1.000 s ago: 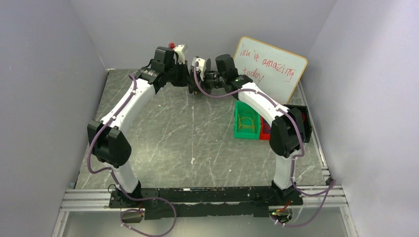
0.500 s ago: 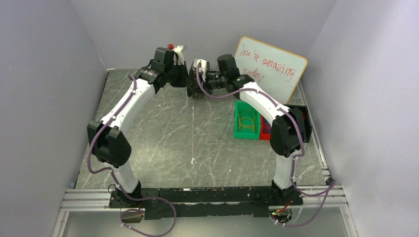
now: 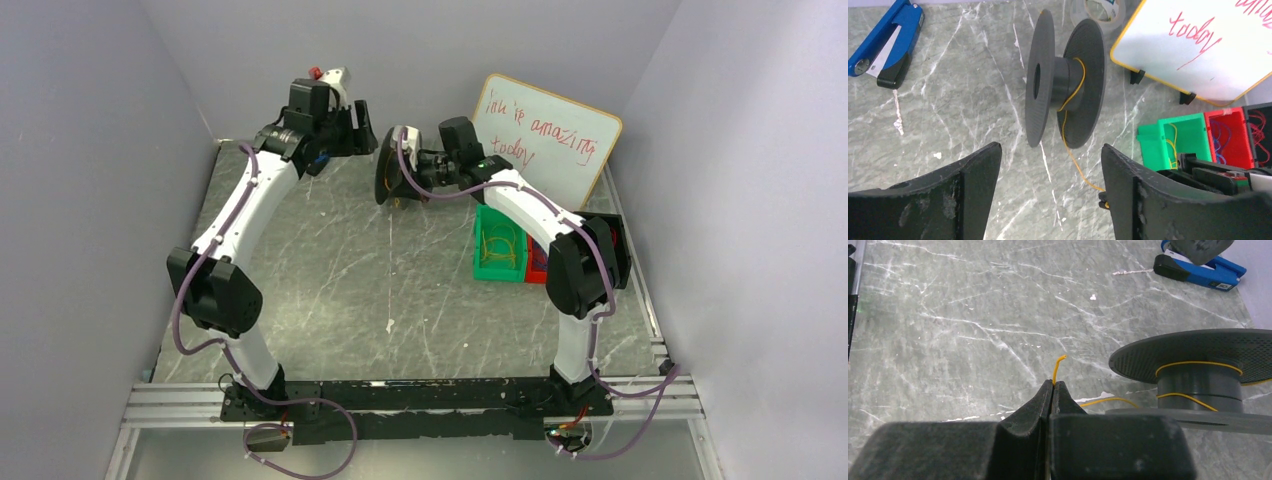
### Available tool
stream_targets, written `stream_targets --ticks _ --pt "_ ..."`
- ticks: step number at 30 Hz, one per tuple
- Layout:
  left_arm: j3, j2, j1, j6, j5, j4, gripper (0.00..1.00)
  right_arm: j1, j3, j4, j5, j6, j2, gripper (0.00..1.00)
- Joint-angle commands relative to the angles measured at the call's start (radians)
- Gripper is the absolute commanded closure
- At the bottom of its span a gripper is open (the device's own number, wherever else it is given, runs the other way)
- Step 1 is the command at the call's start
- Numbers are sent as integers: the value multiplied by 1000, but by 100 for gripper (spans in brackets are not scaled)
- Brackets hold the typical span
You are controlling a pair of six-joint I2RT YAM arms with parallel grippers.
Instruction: Wrap the cables
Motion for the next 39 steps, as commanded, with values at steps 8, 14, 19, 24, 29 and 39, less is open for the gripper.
stream_targets --ticks 8,14,19,24,29,39 --pt "-77 79 46 89 253 224 32 -80 -42 131 -47 173 -53 100" --pt "-27 168 36 141 249 211 40 -102 -47 179 -89 246 -61 100" --pt "-69 163 3 198 143 207 54 -105 -50 223 -124 310 -72 100" --pt "-122 147 -23 241 98 238 62 -106 -16 259 -152 394 -55 100" --pt "-111 169 -50 282 84 225 78 -107 28 239 -131 399 -34 100" --pt "-253 81 -74 454 73 311 97 -136 65 280 -103 510 5 100"
